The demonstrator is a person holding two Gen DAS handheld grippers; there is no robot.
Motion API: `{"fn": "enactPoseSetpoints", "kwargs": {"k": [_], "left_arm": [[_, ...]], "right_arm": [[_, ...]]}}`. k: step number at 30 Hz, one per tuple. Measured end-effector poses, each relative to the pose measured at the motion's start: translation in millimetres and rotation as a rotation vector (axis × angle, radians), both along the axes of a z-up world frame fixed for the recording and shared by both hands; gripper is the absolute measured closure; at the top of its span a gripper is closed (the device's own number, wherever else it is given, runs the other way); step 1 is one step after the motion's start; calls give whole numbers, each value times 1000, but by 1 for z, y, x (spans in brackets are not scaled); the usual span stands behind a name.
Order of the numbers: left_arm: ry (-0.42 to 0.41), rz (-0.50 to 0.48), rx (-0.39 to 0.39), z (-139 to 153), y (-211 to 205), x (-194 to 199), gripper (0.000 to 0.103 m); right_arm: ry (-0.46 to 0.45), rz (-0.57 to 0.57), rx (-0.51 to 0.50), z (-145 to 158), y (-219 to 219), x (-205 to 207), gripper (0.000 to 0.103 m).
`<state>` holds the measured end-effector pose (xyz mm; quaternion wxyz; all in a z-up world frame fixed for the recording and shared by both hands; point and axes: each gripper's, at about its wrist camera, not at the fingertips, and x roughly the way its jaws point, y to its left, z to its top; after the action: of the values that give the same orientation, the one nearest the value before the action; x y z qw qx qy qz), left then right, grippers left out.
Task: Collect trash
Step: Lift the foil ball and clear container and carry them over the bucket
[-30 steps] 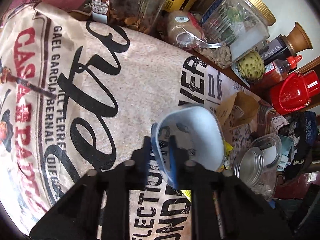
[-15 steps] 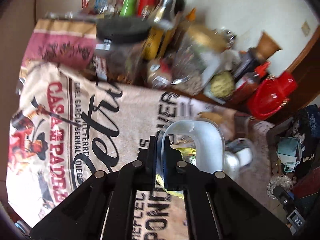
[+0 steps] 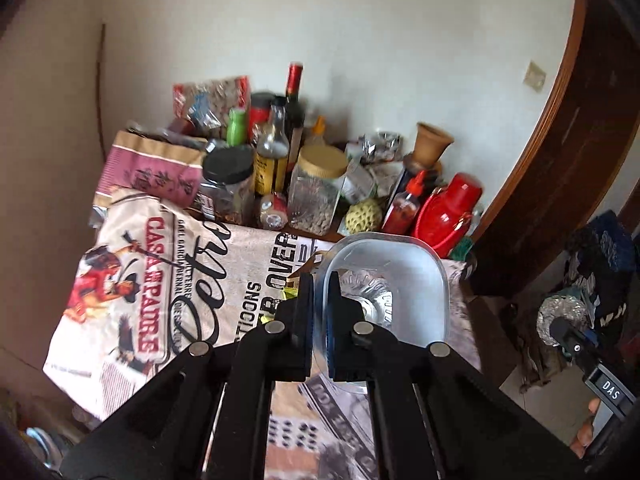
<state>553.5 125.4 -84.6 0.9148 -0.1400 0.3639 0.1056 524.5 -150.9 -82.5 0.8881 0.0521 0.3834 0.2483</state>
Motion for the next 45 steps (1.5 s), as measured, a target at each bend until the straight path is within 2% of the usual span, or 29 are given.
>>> {"fn": "enactPoseSetpoints", "kwargs": {"k": [5,11,17,22,26,34,39,45], "left_arm": [[-69,49,4,33,-24,-59,100],[-110,72,38,60,-43,-114,100],[-149,38,23,69,-50,-158,100],[-165,-9,27,71,-50,-193,100],[-139,-76,21,61,-42,-228,100],[-64,-175,19,30,-29,-302,100],[5,-227,17,5,-31,-328,100],[83,-260,-23,-25,-39,-336,100]], "right_arm": [[-60,88,10,21,-14,-28,48],[-98,123,37,41,-24,-62,48],[-144,102,36,52,-25,-100,48],[-117,81,19,45,-14,-134,48],[-119,45,-7,39,-2,-178,48],[-22,-15,-27,8,15,-260,48],[44,-56,-45,-6,13,-297,48],[112,-66,-97,-27,7,-311,48]]}}
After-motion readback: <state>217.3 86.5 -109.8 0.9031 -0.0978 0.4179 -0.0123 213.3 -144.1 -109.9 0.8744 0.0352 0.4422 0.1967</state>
